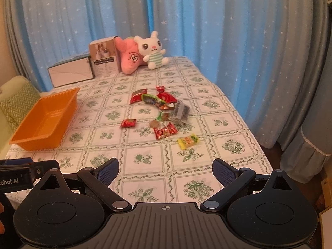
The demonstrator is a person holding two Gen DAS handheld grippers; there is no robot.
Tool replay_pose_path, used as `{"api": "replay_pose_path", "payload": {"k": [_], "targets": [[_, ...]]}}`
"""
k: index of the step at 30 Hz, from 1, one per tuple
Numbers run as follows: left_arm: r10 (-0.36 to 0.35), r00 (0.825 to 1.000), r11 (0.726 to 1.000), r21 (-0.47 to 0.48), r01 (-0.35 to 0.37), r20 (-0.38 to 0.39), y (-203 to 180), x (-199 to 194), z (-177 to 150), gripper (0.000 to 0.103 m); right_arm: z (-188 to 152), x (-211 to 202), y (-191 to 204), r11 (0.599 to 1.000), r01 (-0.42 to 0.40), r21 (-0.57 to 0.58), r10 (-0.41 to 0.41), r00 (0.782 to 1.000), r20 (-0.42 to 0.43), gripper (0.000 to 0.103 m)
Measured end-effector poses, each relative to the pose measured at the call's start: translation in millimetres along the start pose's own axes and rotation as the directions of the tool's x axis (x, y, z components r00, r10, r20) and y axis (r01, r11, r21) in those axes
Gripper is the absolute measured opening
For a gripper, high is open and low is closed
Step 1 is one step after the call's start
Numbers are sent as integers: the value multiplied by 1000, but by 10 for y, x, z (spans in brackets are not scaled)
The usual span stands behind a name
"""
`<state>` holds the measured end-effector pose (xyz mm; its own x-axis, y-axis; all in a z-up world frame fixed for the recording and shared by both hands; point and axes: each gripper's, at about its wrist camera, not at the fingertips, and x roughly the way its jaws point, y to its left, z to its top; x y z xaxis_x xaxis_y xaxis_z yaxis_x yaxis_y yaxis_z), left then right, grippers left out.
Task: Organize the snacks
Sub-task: 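Grasp the yellow candy with the right tool while the left tool grasps the red packet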
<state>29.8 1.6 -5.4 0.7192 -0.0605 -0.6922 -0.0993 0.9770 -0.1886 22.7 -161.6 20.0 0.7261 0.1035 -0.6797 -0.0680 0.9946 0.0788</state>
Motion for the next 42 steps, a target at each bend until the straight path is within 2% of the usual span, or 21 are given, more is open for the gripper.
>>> {"api": "replay_pose_path", "payload": {"k": [10, 11, 13, 18, 21, 27, 33, 39, 42], "targets": [[-9, 1000, 1000, 9, 9, -10, 96, 540, 217, 70, 124, 444, -229, 995, 2, 103, -5, 1000, 26, 95], [-3, 1000, 1000, 11, 3, -7, 103, 633, 251, 70, 135, 502, -251, 993, -1, 121, -3, 1000, 31, 86], [2, 1000, 1000, 19, -2, -3, 99, 747, 294, 70, 154, 651, -295, 989, 0, 145, -3, 1000, 17, 76], [-5, 1000, 999, 46, 5, 1, 100, 1105, 376, 70, 164, 1064, -371, 983, 44, 180, -41, 999, -21, 72], [-1, 1000, 996, 93, -2, 23, 105, 1267, 424, 70, 146, 1283, -417, 977, 62, 202, -55, 998, -37, 66], [-13, 999, 998, 64, 16, -49, 200, 1617, 490, 69, 133, 1626, -497, 966, 102, 236, -89, 994, -64, 58], [-22, 997, 998, 57, 26, -79, 222, 1823, 529, 69, 166, 1784, -440, 973, 129, 192, -122, 991, -51, 54], [-37, 995, 997, 68, 43, -93, 169, 1946, 528, 69, 148, 1830, -302, 978, 194, 72, -190, 980, -56, 39], [-47, 995, 996, 72, 54, -93, 140, 1992, 542, 69, 125, 1816, -283, 977, 208, 51, -205, 977, -55, 27]]}}
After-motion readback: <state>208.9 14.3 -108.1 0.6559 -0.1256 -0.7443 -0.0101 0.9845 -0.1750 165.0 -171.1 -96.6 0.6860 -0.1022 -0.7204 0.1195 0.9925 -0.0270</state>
